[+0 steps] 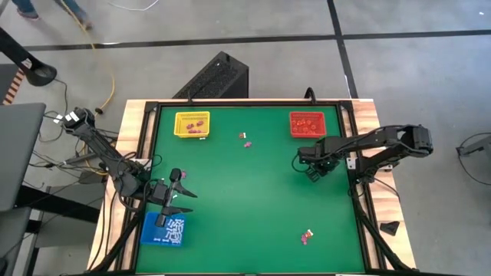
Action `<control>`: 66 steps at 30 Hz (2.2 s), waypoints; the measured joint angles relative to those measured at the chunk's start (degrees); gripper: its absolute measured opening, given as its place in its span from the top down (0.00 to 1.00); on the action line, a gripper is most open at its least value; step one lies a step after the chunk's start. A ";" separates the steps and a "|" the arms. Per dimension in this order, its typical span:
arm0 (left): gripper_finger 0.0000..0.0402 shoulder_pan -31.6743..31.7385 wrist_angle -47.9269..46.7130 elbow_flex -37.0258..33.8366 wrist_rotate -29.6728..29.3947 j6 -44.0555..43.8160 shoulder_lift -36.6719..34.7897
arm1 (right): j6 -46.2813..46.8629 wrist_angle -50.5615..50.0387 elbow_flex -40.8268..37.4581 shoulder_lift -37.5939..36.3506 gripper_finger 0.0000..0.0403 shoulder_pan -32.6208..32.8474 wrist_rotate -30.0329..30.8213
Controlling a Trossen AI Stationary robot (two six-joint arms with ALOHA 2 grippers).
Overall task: Sort Halloween decoration
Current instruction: Put the pink skeleton toy into the yellow bin
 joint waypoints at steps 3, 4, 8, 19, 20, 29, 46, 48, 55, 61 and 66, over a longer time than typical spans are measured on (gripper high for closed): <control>0.51 0.00 0.01 0.00 -0.02 0.01 0.00 | 0.02 0.34 -0.39 0.00 0.63 0.13 0.01; 0.51 0.00 0.02 0.00 -0.02 0.00 0.00 | 0.02 0.75 -0.39 0.00 0.63 0.26 0.01; 0.51 0.00 0.02 0.00 -0.04 0.00 0.00 | 0.02 1.89 -0.35 0.00 0.63 0.14 0.10; 0.51 0.00 0.07 0.00 -0.16 0.66 0.00 | 1.71 10.55 7.75 0.00 0.63 0.24 4.65; 0.51 0.00 0.07 0.00 -0.17 0.66 0.00 | 1.97 14.57 8.12 0.00 0.63 0.26 5.54; 0.51 -0.02 0.46 -0.02 -0.75 1.16 0.00 | -0.47 58.89 10.77 13.04 0.63 0.84 6.28; 0.51 0.00 -1.01 -0.03 -1.49 0.99 0.00 | -9.65 60.56 33.65 39.49 0.63 -0.68 17.23; 0.51 0.00 -1.75 -0.02 -1.48 0.40 0.00 | -9.64 60.30 33.65 40.54 0.63 -0.61 17.71; 0.51 -0.02 -2.35 -0.02 -1.40 0.00 0.00 | -9.66 59.37 34.08 44.46 0.63 0.02 21.31; 0.51 0.00 -2.72 -0.04 -1.35 -0.02 0.00 | -9.66 56.06 34.06 45.05 0.63 2.89 21.95; 0.51 0.00 -3.05 -0.02 -1.36 -0.02 0.00 | -9.66 52.59 33.89 43.35 0.63 4.73 22.78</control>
